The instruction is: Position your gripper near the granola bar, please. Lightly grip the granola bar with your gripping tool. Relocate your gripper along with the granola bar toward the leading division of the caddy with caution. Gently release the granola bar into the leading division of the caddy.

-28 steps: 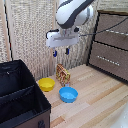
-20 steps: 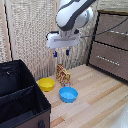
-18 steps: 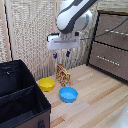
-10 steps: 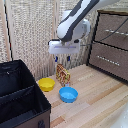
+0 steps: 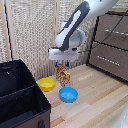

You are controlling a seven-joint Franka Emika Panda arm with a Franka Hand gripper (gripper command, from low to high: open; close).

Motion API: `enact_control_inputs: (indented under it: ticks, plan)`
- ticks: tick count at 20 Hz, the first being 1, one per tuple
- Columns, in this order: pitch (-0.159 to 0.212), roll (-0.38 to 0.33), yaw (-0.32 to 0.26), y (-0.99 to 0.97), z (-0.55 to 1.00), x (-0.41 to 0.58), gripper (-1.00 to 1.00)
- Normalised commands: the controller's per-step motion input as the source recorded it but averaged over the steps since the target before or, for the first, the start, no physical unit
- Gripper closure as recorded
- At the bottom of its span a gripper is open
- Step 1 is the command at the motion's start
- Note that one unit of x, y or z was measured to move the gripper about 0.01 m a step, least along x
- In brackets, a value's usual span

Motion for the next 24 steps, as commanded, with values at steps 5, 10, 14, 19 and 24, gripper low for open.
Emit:
enact_control_inputs:
  ticks: [5, 10, 14, 19, 24]
  plan:
    - [0.200, -0.057, 0.010, -0.02, -0.16, 0.120, 1.00]
    - [0.146, -0.032, 0.087, 0.02, -0.03, -0.034, 1.00]
    - [0.016, -0.012, 0.021, 0.08, 0.00, -0.007, 1.00]
    - [0.000, 0.000, 0.004, 0.00, 0.00, -0.015, 1.00]
    - [0.009, -0.027, -0.023, 0.01, 0.23, 0.039, 1.00]
